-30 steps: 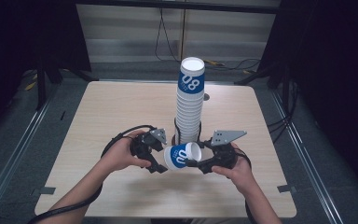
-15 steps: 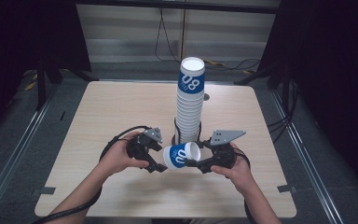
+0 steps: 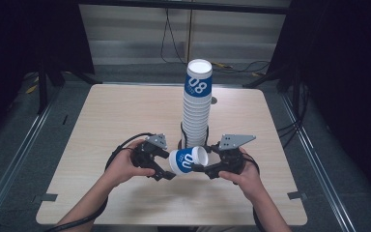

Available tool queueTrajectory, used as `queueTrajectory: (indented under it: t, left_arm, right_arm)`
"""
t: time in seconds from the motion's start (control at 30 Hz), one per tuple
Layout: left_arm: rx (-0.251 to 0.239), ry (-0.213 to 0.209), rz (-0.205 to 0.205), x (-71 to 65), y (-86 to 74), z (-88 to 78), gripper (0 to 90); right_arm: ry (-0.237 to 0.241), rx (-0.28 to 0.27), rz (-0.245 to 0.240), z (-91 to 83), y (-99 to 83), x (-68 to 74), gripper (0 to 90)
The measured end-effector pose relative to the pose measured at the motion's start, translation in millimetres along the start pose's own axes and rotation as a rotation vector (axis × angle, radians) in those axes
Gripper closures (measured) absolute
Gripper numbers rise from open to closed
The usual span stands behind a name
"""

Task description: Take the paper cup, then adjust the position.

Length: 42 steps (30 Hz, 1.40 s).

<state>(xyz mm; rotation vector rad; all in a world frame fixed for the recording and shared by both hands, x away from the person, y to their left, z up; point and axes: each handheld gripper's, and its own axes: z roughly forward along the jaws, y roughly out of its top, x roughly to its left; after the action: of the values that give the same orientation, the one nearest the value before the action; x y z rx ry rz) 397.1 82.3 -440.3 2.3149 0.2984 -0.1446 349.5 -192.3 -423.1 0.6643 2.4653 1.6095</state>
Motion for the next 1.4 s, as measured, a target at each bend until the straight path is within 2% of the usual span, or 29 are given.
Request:
queueTrajectory:
  t: [0.07,0.17,0.23,0.53,0.57,0.6,0.7,0.8,0.87,0.9,0.93,1.13,1.17,1.23,1.4]
  left_arm:
    - [-0.015,0.002,-0.002,-0.1,-0.1,0.9,15.7]
    - [-0.011,0.011,0.009,-0.6,1.4,0.4,15.7]
    - [-0.024,-0.001,0.004,-0.4,2.3,-0.1,15.7]
    - [-0.019,-0.002,0.019,-1.9,3.3,1.4,15.7]
    - [-0.024,0.003,0.006,-2.9,2.8,2.1,15.6]
    - [-0.019,0.006,0.02,-2.0,2.7,2.0,15.7]
    - [-0.026,-0.004,0.011,-2.9,1.9,3.1,15.6]
    - [-0.021,-0.008,0.027,-1.7,1.7,4.5,15.6]
    - [-0.031,-0.006,0.022,-0.9,1.7,4.4,15.7]
    - [-0.052,-0.01,0.009,-1.0,1.6,5.3,15.6]
    - [-0.047,-0.013,0.024,0.5,1.8,4.6,15.7]
    - [-0.102,-0.005,0.003,0.1,-0.3,5.8,15.5]
    - [-0.097,0.001,0.001,-0.3,-0.7,5.1,15.5]
    - [-0.119,-0.01,-0.002,-0.6,-1.6,5.6,15.2]
    - [-0.121,0.01,0.008,-2.2,-0.7,3.0,14.9]
  right_arm:
    - [0.0,-0.004,0.003,-1.1,-0.3,-0.1,28.1]
    - [-0.003,-0.001,0.0,-1.6,-0.4,0.1,28.1]
    - [-0.006,0.001,-0.001,-2.3,0.0,0.3,28.1]
    - [-0.011,-0.003,0.002,-4.4,-1.8,0.3,28.1]
    - [-0.011,-0.005,0.005,-4.5,-2.0,0.6,28.0]
    - [-0.01,-0.006,0.005,-4.6,-2.6,0.7,28.1]
    - [-0.017,0.0,0.006,-4.9,-3.1,0.7,28.1]
    - [-0.02,-0.002,0.006,-4.8,-2.2,-0.4,28.1]
    - [-0.019,-0.002,0.005,-3.3,-2.3,-1.3,28.0]
    - [-0.014,-0.003,0.006,-2.6,-2.4,-1.4,28.0]
    - [-0.017,0.0,0.004,-2.0,-2.3,-1.5,28.0]
    - [-0.004,0.001,0.015,2.4,-3.8,-1.3,28.1]
    - [-0.006,0.003,0.012,2.8,-3.6,-1.0,28.0]
    - [-0.001,0.001,0.01,4.2,-2.7,0.0,28.0]
    - [0.009,-0.002,0.013,6.2,-1.9,-0.5,28.1]
